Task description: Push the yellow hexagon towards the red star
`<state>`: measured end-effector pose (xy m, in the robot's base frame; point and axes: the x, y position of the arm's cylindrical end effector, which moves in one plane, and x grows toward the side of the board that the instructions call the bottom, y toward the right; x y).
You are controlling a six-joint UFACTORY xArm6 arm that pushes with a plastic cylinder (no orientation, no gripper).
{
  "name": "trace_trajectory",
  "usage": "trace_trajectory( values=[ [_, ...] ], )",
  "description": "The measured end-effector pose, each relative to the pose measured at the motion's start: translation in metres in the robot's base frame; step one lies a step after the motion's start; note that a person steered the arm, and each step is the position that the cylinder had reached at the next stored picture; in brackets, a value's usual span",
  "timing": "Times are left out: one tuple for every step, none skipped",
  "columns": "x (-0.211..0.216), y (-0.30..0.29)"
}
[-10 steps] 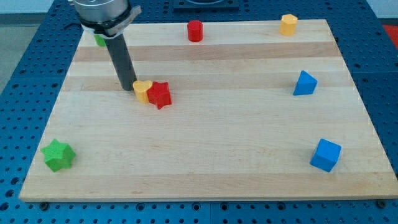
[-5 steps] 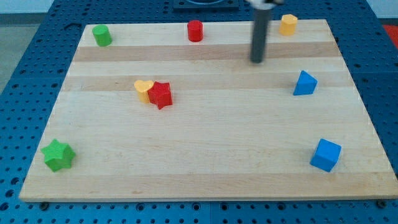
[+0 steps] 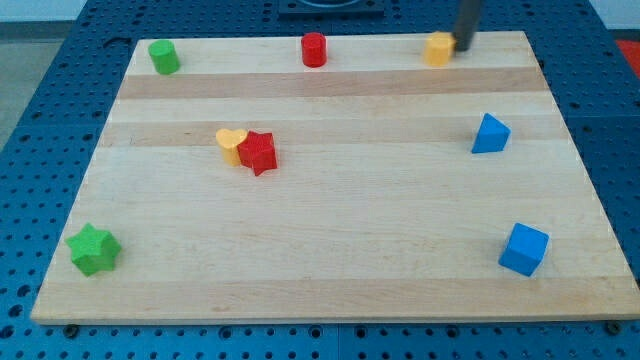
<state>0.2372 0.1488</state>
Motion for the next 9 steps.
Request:
trace_trajectory(
  values=[
    [0.010, -0.033],
    [-0.009, 0.001],
    [-0.024, -0.004],
    [0.000, -0.047],
    [0.056, -0.098],
    [0.084, -0.112],
    [0.067, -0.111],
    [0.073, -0.126],
    [0.081, -0.137]
  ],
)
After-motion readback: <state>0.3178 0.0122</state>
